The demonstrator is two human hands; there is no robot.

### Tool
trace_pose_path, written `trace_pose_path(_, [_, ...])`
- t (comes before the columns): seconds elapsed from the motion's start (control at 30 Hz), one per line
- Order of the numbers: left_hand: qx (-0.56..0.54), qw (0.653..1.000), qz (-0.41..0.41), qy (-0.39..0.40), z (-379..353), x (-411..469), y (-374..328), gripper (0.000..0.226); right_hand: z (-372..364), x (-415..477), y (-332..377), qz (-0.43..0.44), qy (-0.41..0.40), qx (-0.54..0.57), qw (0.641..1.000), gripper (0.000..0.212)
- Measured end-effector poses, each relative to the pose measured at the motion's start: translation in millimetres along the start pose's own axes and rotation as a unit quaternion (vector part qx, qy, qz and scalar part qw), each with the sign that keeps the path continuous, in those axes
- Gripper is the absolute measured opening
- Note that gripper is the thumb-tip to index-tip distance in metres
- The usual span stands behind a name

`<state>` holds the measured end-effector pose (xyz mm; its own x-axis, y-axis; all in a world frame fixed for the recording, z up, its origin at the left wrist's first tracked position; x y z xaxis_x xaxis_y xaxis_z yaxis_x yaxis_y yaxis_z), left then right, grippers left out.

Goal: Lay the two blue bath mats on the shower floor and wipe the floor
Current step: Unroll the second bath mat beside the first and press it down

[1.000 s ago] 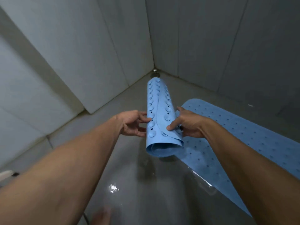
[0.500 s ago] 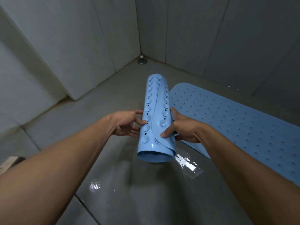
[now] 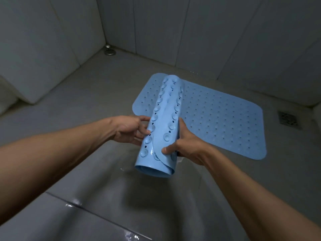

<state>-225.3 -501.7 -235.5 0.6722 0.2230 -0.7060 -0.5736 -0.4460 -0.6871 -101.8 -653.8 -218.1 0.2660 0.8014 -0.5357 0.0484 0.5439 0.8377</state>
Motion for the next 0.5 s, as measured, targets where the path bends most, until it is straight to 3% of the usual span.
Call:
trace_pose_path(0.2, [0.018, 0.999, 0.025, -0.016, -38, 5, 72, 0.057, -8, -30, -79, 0.001, 0.007, 0.019, 1.0, 0.124])
trace_pose_path(0.5, [0.111, 0.993, 0.028, -0.031, -70, -14, 139, 0.06, -55, -69, -174, -0.015, -0.066, 0.064, 0.996, 0.147])
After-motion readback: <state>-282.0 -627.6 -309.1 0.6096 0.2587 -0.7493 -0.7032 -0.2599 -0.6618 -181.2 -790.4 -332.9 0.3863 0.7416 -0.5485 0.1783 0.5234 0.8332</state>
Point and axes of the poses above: each hand's wrist, its own x-axis towards the middle knuckle, its own z-axis out of the back of the hand, y = z × x, the point moved 3 cm from there along x, towards the middle knuckle, and after that the axes turned 1 degree about x, right-handed, at the moved point
